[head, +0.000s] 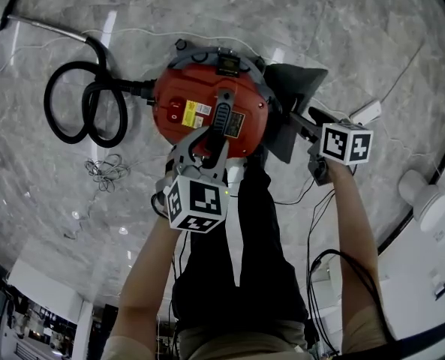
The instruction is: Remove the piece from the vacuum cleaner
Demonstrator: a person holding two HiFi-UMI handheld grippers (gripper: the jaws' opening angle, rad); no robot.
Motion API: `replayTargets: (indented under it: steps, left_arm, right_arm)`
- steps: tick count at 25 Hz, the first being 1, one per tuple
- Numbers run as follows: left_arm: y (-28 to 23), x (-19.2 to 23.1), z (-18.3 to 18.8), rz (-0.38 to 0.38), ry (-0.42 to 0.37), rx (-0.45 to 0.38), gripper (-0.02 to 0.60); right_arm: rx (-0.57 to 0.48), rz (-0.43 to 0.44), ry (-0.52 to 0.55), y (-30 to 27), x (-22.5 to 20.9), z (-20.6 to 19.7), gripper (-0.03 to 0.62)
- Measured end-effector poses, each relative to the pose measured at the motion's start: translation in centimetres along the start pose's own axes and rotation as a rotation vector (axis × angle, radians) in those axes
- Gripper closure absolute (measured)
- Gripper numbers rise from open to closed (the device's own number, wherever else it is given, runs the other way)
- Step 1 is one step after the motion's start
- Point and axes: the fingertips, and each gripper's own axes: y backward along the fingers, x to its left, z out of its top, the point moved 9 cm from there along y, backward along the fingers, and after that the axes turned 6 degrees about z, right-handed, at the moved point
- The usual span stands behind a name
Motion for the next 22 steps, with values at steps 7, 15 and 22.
replayTargets:
  steps: [7, 15, 22]
  left_arm:
    - [0.0, 0.2, -0.1, -0.015, 0.009, -0.015, 0.437]
    - [-0.2, 0.3, -0.3, -0.011, 0.029, -0.037, 0.437]
    - [-0.1, 0.2, -0.3, -0.008, 0.032, -0.045, 0.437]
  right_arm:
    - [0.07, -0.15, 0.172, -1.6, 1.6, 2.2, 0.493]
    - [0.005, -0.01, -0.006, -1.8, 0.9, 1.9, 0.556]
    - [-0.11, 0.213, -0.304, -1.6, -0.5, 1.0, 0.556]
